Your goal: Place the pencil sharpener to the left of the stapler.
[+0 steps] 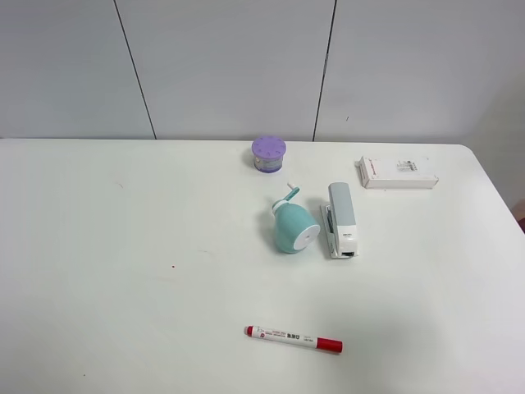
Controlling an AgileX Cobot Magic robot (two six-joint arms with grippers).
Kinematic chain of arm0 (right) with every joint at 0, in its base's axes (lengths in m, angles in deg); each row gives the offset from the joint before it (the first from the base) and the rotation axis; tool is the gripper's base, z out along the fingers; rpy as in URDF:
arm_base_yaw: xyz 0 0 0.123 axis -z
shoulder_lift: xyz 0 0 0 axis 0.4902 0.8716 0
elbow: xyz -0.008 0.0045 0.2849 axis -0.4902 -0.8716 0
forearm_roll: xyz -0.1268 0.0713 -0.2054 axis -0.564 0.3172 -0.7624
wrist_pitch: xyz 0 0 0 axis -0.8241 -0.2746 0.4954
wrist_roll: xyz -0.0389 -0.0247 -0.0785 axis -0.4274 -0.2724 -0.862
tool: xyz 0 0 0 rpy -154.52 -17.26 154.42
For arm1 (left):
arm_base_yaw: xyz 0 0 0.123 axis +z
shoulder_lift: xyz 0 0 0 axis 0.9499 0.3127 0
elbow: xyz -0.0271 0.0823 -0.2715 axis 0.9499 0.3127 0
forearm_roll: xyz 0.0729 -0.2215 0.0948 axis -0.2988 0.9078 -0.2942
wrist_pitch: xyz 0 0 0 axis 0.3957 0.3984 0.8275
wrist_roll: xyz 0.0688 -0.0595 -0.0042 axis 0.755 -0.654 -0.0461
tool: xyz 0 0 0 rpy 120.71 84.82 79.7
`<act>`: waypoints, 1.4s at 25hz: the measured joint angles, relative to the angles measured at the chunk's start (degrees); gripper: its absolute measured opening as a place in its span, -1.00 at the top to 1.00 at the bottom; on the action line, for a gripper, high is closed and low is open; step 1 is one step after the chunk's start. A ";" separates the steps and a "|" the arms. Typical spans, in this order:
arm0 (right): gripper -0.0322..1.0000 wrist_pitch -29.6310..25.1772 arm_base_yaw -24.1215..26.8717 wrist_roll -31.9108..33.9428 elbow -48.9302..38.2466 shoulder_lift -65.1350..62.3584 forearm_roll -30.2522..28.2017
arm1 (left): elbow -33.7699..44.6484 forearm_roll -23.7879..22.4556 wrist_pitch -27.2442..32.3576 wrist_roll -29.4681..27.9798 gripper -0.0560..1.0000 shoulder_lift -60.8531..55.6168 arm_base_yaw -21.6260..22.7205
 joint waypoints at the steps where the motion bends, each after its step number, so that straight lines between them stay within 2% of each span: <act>1: -0.98 1.27 0.00 0.00 -2.02 -2.28 0.87 | 0.00 0.00 0.00 0.00 -0.99 0.00 0.00; 3: -0.98 3.35 0.00 0.00 -5.67 -6.20 2.39 | 0.00 0.00 0.00 0.00 -0.99 0.00 0.00; 9: -0.98 4.69 0.00 -0.48 -11.75 -10.69 4.25 | 0.00 0.00 0.00 0.00 -0.99 0.00 0.00; 23: -0.98 5.00 -1.31 2.90 -11.80 -10.75 1.87 | 0.00 0.00 0.00 0.00 -0.99 0.00 0.00; 35: -0.98 5.03 -1.31 3.03 -11.80 -10.75 1.81 | 0.00 0.00 0.00 0.00 -0.99 0.00 0.00</act>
